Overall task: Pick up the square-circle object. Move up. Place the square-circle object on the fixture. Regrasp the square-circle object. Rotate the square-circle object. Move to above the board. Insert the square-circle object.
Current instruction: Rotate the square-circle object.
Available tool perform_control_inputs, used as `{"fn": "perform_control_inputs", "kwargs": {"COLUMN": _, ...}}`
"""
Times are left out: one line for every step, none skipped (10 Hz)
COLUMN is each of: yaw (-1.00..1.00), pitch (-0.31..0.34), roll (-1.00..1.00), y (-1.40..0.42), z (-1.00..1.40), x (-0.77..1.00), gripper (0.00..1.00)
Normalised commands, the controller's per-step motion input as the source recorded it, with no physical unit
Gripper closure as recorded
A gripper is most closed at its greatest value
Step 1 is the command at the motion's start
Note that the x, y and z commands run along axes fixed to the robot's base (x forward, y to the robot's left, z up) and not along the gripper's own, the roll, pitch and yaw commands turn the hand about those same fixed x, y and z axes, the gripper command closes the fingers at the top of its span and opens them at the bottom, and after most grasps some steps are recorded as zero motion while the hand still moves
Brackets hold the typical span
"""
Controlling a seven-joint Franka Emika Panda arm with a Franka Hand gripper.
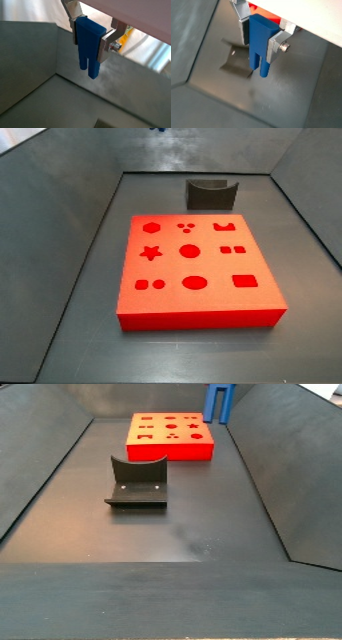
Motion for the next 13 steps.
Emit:
{"fn": "perform_control_inputs", "kwargs": {"yaw": -1.0, "pitch": 0.272, "roll": -0.92, "y": 0.01, "z": 0.01, "x": 0.01, "gripper": 1.0}}
{"fn": "perform_control_inputs", "kwargs": {"yaw": -1.0, "pitch": 0.343, "roll": -0.92, "y": 0.01, "z": 0.03, "x": -0.02, "gripper": 1.0}}
{"fn": "perform_control_inputs", "kwargs": {"yaw": -1.0, "pitch": 0.397, "roll": -0.93, "y": 0.02, "z": 0.03, "x": -0.02, "gripper": 1.0}}
{"fn": "perform_control_inputs", "kwargs": {"yaw": -1.0, "pitch": 0.437, "roll": -0.95, "y": 0.02, "z": 0.03, "x": -0.01, "gripper": 1.0}}
{"fn": "perform_control_inputs", "kwargs": {"yaw": -1.0, "pitch": 0.521, "roll": -0.99, "y": 0.02, "z": 0.03, "x": 0.01, "gripper": 1.0}}
{"fn": "perform_control_inputs", "kwargs": {"yaw": -0.86, "pitch": 0.536, "roll": -0.89, "y": 0.03, "z": 0.03, "x": 0.02, "gripper": 1.0}}
{"fn": "perform_control_inputs", "kwargs": {"yaw": -0.5, "pitch": 0.44, "roll": -0.56, "y": 0.02, "z": 0.04, "x": 0.05, "gripper": 1.0}}
{"fn": "perform_control_inputs", "kwargs": {"yaw": -0.3, "pitch": 0.345, "roll": -0.37, "y": 0.01, "z": 0.01, "x": 0.08, "gripper": 1.0}}
{"fn": "perform_control_inputs", "kwargs": {"yaw": -0.14, "pitch": 0.219, "roll": -0.22, "y": 0.01, "z": 0.0, "x": 0.07, "gripper": 1.0}}
{"fn": "perform_control_inputs", "kwargs": {"yaw": -1.0, "pitch": 0.028, "roll": -0.03, "y": 0.01, "z": 0.0, "x": 0.03, "gripper": 1.0}}
{"fn": "perform_control_inputs", "kwargs": {"yaw": -1.0, "pitch": 0.017, "roll": -0.02, "y": 0.01, "z": 0.0, "x": 0.01, "gripper": 1.0}}
{"fn": "perform_control_inputs", "kwargs": {"yaw": -1.0, "pitch": 0.018, "roll": -0.03, "y": 0.01, "z": 0.0, "x": 0.0, "gripper": 1.0}}
{"fn": "perform_control_inputs", "kwargs": {"yaw": -1.0, "pitch": 0.019, "roll": -0.03, "y": 0.01, "z": 0.0, "x": 0.0, "gripper": 1.0}}
